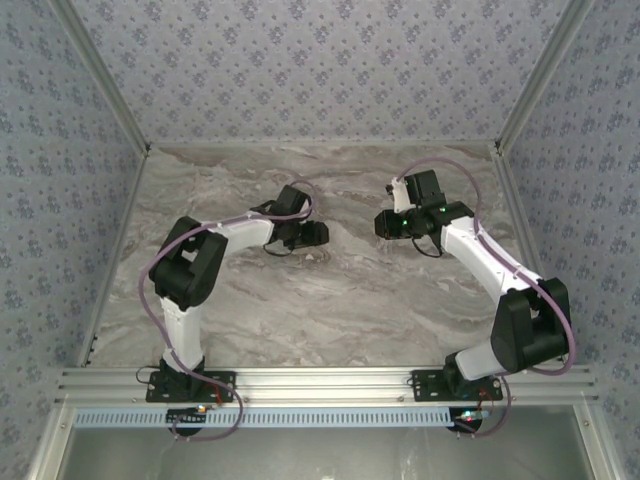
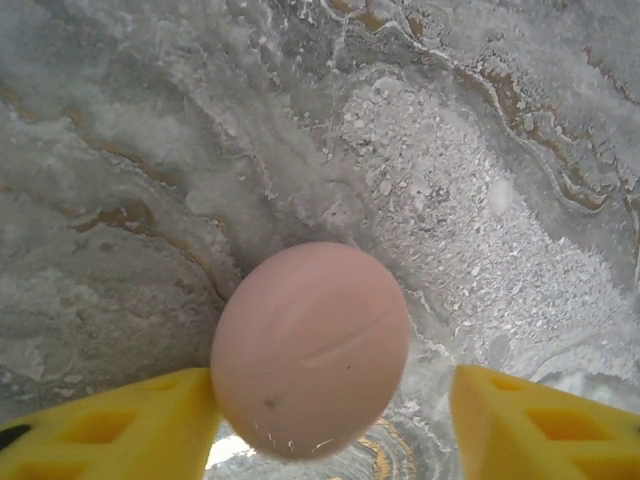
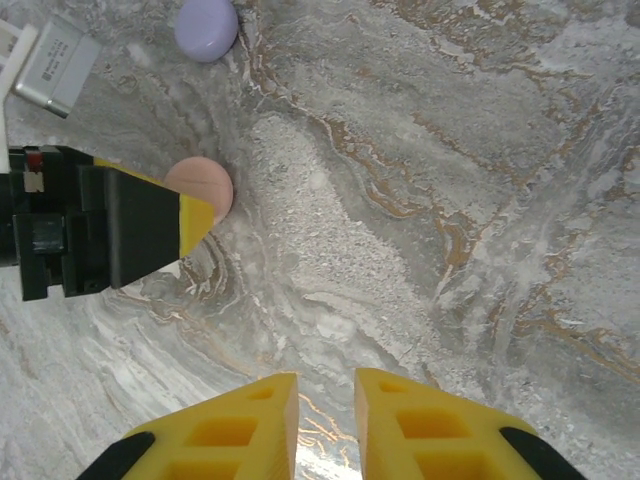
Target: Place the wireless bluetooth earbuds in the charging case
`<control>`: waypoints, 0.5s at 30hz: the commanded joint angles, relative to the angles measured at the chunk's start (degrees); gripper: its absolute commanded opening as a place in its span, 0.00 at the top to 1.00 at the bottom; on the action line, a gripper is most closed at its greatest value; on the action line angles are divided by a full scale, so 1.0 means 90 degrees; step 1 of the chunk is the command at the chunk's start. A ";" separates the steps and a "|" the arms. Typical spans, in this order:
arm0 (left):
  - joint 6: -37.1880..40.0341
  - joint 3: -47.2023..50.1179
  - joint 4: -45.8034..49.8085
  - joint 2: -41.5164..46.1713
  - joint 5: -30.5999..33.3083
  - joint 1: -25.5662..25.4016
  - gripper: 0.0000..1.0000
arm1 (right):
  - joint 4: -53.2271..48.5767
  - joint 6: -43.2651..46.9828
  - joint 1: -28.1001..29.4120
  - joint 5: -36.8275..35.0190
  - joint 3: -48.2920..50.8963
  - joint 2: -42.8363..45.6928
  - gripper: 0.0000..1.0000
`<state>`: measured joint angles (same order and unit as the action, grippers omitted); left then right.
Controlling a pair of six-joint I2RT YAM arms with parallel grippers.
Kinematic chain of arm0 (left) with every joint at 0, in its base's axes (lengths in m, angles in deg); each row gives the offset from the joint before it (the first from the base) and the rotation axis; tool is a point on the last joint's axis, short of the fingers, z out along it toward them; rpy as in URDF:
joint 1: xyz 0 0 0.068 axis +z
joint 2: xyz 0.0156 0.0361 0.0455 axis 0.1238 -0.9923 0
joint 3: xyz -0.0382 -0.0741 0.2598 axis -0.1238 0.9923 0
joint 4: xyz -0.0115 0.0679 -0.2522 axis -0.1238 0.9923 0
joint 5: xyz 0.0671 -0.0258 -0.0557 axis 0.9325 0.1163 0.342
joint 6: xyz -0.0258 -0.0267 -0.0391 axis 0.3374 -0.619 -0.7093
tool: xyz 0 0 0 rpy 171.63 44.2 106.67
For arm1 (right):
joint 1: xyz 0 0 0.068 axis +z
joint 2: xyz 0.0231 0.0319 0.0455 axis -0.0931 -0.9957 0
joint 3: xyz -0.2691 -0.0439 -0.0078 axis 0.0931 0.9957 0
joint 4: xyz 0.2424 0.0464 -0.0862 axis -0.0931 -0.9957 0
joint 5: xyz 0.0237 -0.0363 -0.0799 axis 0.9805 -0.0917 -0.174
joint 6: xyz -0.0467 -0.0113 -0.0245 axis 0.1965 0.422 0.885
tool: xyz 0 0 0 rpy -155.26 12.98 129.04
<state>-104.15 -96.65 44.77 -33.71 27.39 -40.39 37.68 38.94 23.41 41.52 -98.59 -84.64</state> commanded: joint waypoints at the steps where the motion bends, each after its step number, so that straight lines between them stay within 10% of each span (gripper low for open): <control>1: 0.0286 0.0123 0.0485 0.0332 0.0715 0.0046 0.28 | -0.0110 -0.0059 -0.0052 -0.0325 0.0049 -0.0004 0.73; 15: 0.1757 0.0679 0.1143 0.2181 0.3518 0.0086 0.20 | 0.0780 0.0303 -0.0073 -0.2807 0.0802 0.0543 0.57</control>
<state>-93.15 -91.93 52.63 -17.15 49.75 -40.10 41.97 39.92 23.19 25.43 -92.32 -81.45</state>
